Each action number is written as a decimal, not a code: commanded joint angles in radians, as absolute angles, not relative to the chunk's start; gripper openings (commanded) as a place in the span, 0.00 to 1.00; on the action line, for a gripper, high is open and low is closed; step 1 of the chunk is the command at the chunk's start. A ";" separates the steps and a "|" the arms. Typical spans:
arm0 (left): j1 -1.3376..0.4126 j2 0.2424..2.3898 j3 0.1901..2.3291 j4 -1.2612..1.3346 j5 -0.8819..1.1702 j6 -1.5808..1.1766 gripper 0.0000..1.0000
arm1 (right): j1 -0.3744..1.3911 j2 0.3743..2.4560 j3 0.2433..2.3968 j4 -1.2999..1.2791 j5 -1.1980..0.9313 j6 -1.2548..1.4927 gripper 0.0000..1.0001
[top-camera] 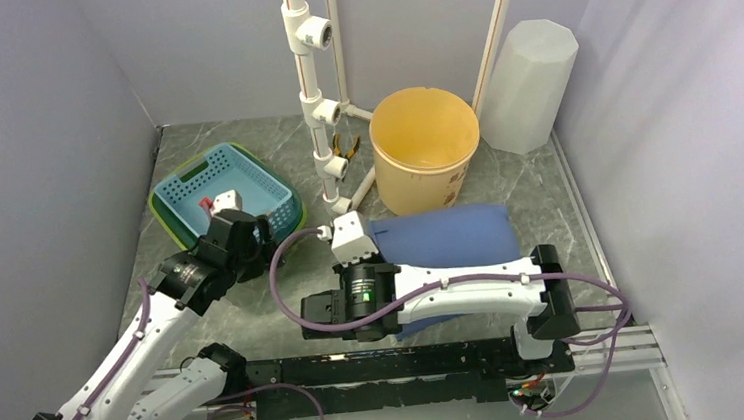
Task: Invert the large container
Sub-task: Turn the container upside down at the center of the board, then move the container to the center of the board, then turn the container upside down at the center of the board.
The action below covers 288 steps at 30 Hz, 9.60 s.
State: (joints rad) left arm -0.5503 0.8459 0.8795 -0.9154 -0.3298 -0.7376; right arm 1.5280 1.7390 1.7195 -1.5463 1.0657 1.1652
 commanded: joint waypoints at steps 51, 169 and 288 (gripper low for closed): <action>-0.440 0.701 0.962 -1.059 -0.471 -0.711 0.89 | 1.539 1.845 1.614 -1.080 0.838 0.985 0.00; -0.439 0.643 0.933 -0.910 -0.469 -0.479 0.94 | 1.268 1.155 0.990 -1.081 0.668 1.276 0.99; -0.439 0.712 0.911 -0.844 -0.312 -0.425 0.94 | 0.188 1.072 0.992 -0.434 -0.026 0.817 0.21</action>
